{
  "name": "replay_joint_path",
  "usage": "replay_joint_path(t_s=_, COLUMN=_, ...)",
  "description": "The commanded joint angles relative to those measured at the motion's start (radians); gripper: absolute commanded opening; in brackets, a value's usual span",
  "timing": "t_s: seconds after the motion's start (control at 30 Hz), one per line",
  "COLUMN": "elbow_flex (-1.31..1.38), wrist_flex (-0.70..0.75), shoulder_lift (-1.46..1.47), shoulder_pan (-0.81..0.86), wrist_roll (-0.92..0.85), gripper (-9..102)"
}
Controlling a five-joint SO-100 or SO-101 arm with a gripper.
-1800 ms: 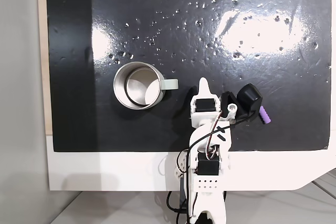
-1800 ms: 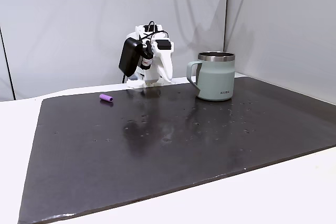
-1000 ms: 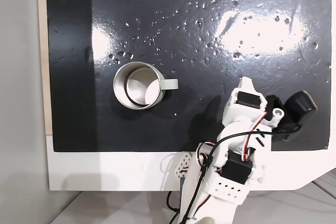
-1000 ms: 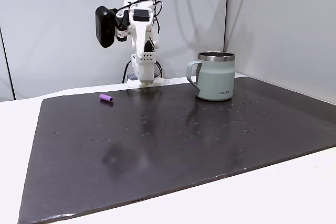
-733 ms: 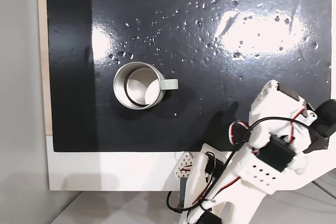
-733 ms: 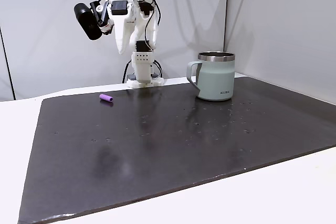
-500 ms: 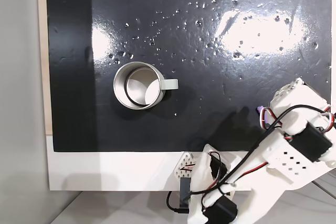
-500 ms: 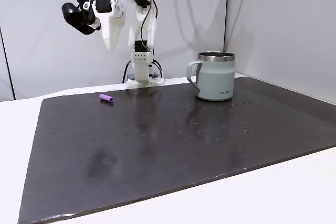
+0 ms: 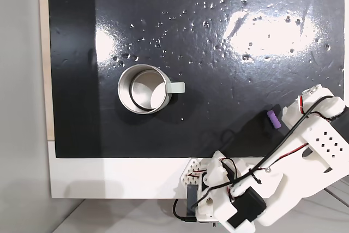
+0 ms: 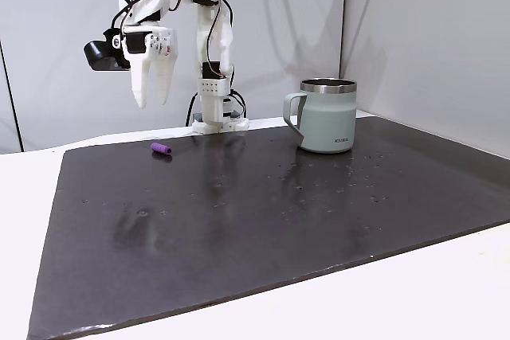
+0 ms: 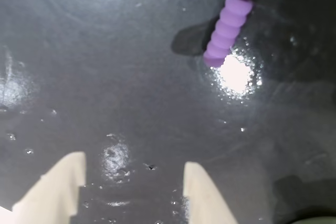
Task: Grasp a pengrip and put it in the cup.
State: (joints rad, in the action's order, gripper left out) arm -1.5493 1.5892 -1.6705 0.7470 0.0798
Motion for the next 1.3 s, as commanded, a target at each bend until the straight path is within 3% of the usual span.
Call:
replay_joint_path(t_s=0.0, elbow_flex=-0.061, wrist_flex=-0.063, shoulder_lift=-0.006, shoulder_pan=0.006, wrist_roll=0.012, gripper=26)
replay_joint_path(t_s=0.57, elbow_flex=-0.483, wrist_flex=-0.357, shoulder_lift=-0.069, shoulder_pan=0.069, wrist_roll=-0.081, gripper=26)
replay_joint_path(t_s=0.93, elbow_flex=-0.557, wrist_flex=-0.454, shoulder_lift=-0.023, shoulder_pan=0.166, wrist_roll=-0.186, gripper=26)
replay_joint_path(t_s=1.27, elbow_flex=-0.558, wrist_flex=-0.494, shoulder_lift=0.041, shoulder_pan=0.140, wrist_roll=-0.207, gripper=24)
